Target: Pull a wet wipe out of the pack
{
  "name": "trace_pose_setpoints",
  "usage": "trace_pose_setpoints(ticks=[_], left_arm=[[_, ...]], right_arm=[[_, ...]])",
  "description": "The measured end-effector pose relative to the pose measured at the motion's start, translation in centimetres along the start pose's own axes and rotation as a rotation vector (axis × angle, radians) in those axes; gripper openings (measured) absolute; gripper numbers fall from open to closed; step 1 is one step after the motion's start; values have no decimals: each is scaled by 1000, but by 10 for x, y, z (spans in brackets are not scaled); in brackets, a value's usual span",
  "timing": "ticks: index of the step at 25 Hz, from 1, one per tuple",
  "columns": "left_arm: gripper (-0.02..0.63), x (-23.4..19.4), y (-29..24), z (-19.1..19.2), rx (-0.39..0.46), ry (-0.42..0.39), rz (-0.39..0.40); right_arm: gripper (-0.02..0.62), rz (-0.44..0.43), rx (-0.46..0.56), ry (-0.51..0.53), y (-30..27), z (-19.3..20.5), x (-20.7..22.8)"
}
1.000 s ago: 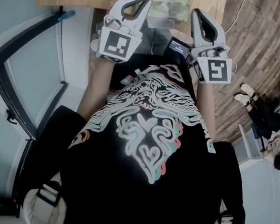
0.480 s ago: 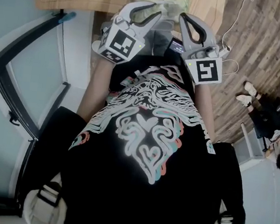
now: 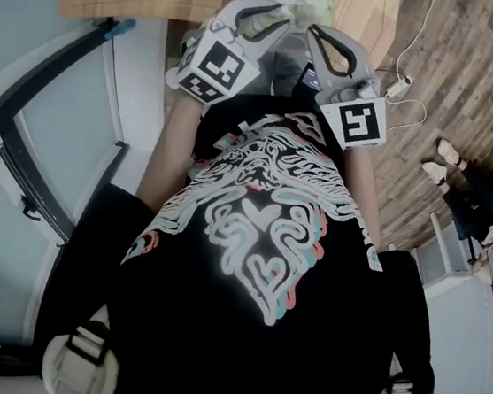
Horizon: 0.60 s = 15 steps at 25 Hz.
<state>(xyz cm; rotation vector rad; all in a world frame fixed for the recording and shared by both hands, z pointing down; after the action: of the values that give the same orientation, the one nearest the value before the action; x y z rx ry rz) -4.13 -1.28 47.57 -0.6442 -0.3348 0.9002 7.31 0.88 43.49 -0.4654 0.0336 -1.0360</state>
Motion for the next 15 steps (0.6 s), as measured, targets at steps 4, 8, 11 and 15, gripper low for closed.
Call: trace_pose_setpoints(ticks=[4, 8, 11, 15], left_arm=[[77, 4, -9, 1, -42, -7, 43], [77, 0, -16, -1, -67, -10, 47], [54, 1, -17, -1, -93, -45, 67], [0, 4, -15, 0, -120, -101, 83]], right_arm=[[5, -19, -30, 12, 1, 0, -2], [5, -35, -40, 25, -4, 1, -2], [5, -39, -43, 23, -5, 2, -3], [5, -48, -67, 22, -8, 6, -2]])
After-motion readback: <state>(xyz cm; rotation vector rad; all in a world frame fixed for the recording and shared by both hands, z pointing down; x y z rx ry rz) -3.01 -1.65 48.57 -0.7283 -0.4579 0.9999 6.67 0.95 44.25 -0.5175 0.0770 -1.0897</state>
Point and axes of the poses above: the fingertips, and each gripper's own axes: y backward along the fingers, x to its right, z out of its underside, the point moved 6 cm from there along y, backward along the fingers, and after that the axes turned 14 degrees about -z, right-handed, at the moved point
